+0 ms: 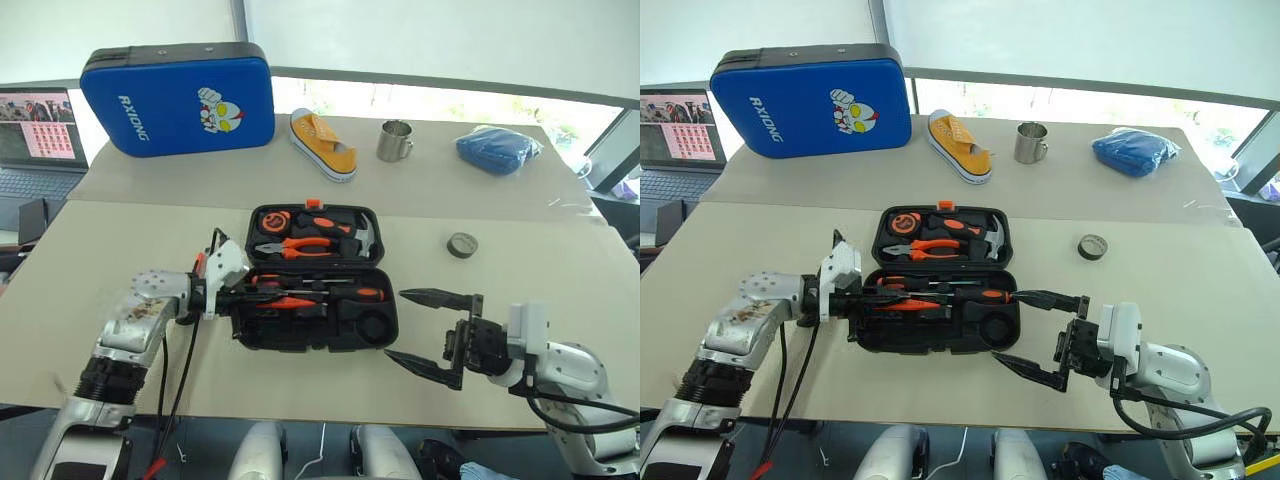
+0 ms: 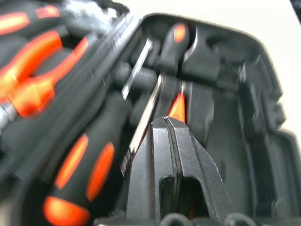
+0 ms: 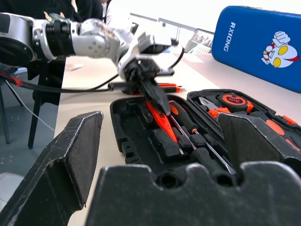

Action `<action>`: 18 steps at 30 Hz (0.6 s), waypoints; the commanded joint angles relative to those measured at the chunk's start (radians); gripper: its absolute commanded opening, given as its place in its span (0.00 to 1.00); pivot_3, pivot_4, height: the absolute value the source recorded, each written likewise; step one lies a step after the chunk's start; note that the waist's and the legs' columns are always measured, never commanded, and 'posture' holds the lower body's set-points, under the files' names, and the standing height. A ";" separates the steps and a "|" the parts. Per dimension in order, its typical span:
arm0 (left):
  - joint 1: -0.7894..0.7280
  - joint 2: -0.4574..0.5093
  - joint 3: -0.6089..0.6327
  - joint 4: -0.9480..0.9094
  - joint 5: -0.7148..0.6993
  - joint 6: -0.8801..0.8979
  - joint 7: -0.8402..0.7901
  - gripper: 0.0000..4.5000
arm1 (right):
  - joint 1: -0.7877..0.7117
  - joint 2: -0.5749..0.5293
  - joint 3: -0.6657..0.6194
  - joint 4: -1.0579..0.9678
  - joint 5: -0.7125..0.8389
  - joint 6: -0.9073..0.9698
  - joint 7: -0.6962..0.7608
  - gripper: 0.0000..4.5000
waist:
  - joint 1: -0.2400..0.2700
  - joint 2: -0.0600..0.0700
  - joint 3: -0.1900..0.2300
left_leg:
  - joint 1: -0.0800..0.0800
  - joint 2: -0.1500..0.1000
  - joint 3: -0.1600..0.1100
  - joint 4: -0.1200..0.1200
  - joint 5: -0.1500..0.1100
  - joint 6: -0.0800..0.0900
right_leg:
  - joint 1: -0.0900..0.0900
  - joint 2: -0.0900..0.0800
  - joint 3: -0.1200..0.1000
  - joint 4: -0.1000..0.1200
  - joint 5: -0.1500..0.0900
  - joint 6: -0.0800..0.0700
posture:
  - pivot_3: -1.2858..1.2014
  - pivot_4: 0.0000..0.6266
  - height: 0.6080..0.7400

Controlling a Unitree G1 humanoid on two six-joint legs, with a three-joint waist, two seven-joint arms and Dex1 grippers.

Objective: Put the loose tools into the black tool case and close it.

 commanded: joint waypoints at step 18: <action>0.112 0.019 -0.055 -0.042 0.075 -0.004 0.102 0.01 | -0.045 0.000 -0.019 0.050 -0.003 -0.042 0.048 1.00 | -0.004 0.014 -0.010 | 0.017 0.000 0.001 -0.003 -0.001 0.001 | 0.016 0.000 0.001 -0.002 -0.001 0.000 | 0.52 0.24 1.00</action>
